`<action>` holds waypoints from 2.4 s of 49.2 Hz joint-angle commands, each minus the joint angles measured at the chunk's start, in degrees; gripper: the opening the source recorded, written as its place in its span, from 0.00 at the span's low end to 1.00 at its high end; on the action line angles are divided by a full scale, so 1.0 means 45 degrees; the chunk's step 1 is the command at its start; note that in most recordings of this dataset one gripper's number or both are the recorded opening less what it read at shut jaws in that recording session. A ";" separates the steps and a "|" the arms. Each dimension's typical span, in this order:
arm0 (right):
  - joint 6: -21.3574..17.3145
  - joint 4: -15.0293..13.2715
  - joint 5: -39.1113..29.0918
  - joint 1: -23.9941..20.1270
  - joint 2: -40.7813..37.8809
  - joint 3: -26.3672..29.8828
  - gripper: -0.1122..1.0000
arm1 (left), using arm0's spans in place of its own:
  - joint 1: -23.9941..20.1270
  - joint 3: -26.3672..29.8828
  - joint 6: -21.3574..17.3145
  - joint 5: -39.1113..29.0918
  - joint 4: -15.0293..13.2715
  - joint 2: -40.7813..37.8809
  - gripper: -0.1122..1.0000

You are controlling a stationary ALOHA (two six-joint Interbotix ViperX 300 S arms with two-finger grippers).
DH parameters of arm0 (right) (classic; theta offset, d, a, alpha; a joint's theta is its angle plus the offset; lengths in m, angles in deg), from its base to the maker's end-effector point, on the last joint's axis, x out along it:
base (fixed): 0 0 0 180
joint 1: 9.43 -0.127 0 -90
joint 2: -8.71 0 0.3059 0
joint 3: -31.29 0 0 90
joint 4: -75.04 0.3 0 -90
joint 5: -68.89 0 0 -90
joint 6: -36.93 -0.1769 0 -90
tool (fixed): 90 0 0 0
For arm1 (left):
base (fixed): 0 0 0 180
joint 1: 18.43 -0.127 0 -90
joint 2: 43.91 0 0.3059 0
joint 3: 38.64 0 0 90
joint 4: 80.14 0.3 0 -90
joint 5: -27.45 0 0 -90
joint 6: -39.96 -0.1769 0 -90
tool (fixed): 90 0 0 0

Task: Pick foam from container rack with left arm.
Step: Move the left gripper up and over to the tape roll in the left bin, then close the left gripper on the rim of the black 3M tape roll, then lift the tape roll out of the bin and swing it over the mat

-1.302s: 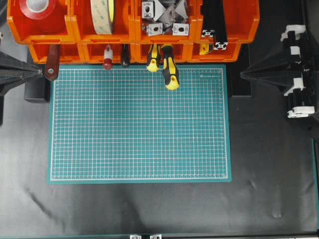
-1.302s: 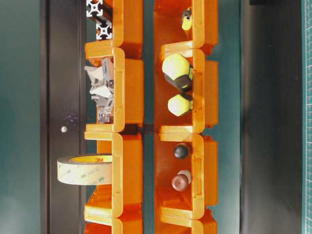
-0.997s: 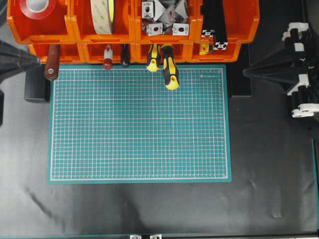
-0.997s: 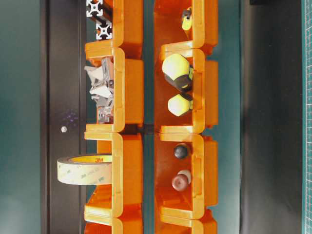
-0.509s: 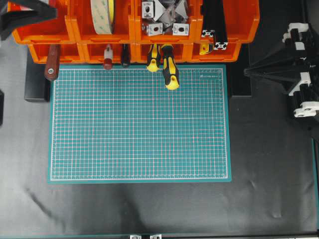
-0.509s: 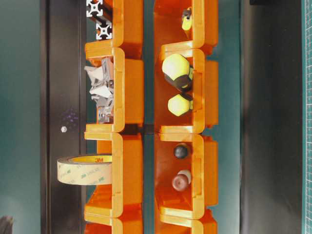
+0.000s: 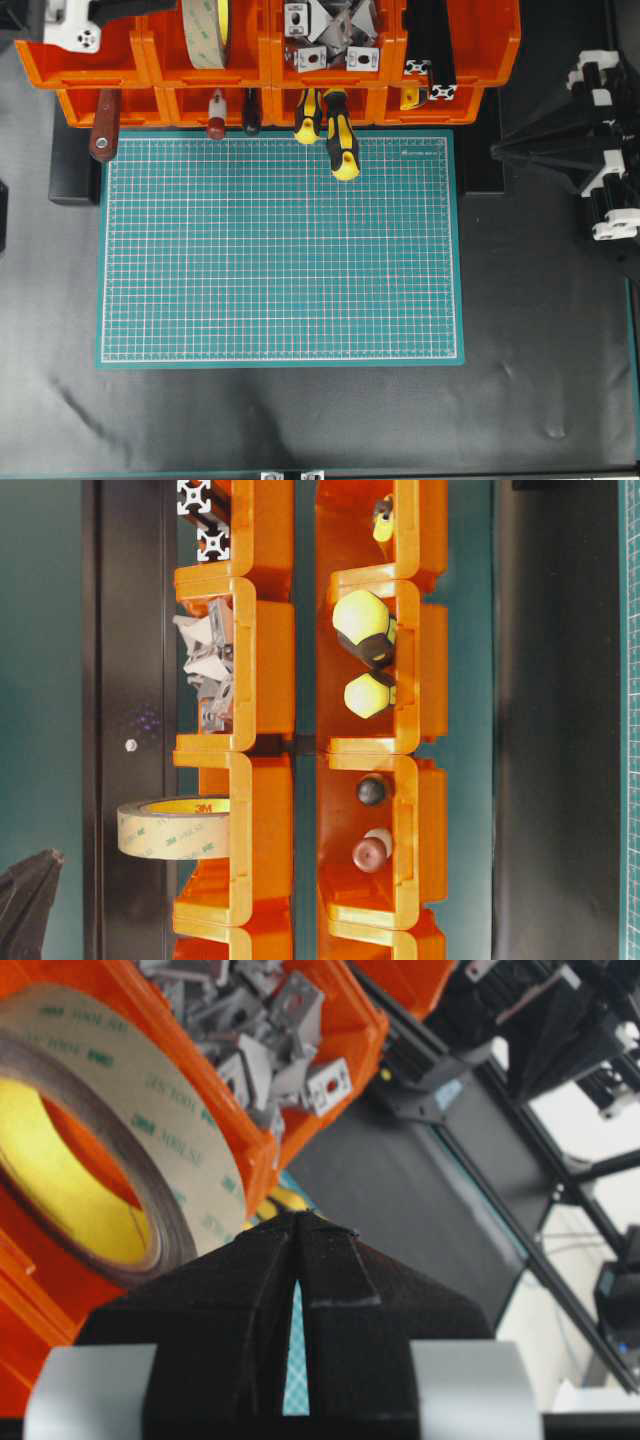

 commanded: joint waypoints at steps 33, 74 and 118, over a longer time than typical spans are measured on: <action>0.0039 0.0000 -0.0039 -0.0469 0.0371 0.0156 0.10 | -0.0977 0.0352 0.0801 -0.0703 0.0020 -0.0215 0.88; -0.0020 0.0020 -0.0488 -0.0801 0.0469 0.0098 0.10 | -0.0996 0.0098 0.1270 0.1270 0.0020 -0.1543 0.85; -0.0020 0.0000 -0.0488 -0.0801 0.0469 0.0078 0.10 | 0.1367 0.0566 0.0098 0.4707 0.0039 0.0527 0.37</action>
